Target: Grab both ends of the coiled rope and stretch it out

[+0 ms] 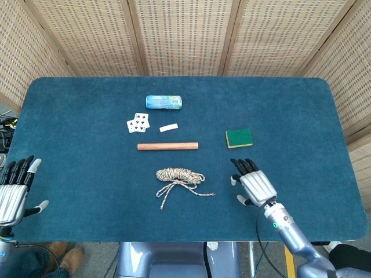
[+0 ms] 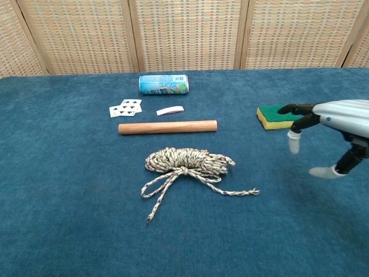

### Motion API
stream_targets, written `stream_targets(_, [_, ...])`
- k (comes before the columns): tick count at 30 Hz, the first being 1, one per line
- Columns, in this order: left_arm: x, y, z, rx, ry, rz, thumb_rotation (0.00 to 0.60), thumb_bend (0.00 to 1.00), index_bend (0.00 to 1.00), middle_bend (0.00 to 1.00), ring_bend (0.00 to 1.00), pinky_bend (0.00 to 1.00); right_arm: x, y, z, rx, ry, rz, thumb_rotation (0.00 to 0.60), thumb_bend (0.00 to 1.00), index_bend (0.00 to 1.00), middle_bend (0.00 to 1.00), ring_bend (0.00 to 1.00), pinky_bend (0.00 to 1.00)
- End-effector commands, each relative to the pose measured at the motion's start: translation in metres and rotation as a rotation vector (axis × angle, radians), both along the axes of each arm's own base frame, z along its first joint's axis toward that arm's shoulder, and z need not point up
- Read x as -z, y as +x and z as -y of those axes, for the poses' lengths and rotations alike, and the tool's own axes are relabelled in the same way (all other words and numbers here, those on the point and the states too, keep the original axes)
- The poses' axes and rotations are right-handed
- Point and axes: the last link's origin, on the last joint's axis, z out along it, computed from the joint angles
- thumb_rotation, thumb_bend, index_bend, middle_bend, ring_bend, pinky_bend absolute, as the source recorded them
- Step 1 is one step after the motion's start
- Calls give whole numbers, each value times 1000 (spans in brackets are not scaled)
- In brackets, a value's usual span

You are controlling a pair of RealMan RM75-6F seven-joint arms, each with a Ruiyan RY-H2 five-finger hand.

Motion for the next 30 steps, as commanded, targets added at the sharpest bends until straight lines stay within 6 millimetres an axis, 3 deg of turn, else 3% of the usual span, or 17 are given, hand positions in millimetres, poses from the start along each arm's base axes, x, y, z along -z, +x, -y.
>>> stream_targets(1, [1,0,0,-3,-4,0,600,0,0,0,0,0,24,20,8,-12,22,-23,600,277,437,0,0,0])
stream_targets(7, [2,0,-1,-8,-10,-2,600,0,0,0,0,0,47,30,10,9,59,-56,600,287,440,0,0,0])
stream_targets(9, [2,0,-1,-9,-9,1,600,0,0,0,0,0,65,35,12,18,86,-77,600,290,442,0,0,0])
stream_targets(14, [2,-1,-2,-16,-14,0,600,0,0,0,0,0,79,41,11,39,100,-92,600,291,447,0,0,0])
stream_targets(30, [4,-1,-3,-16,-20,-4,600,0,0,0,0,0,91,38,12,66,110,-109,600,328,487,0,0,0])
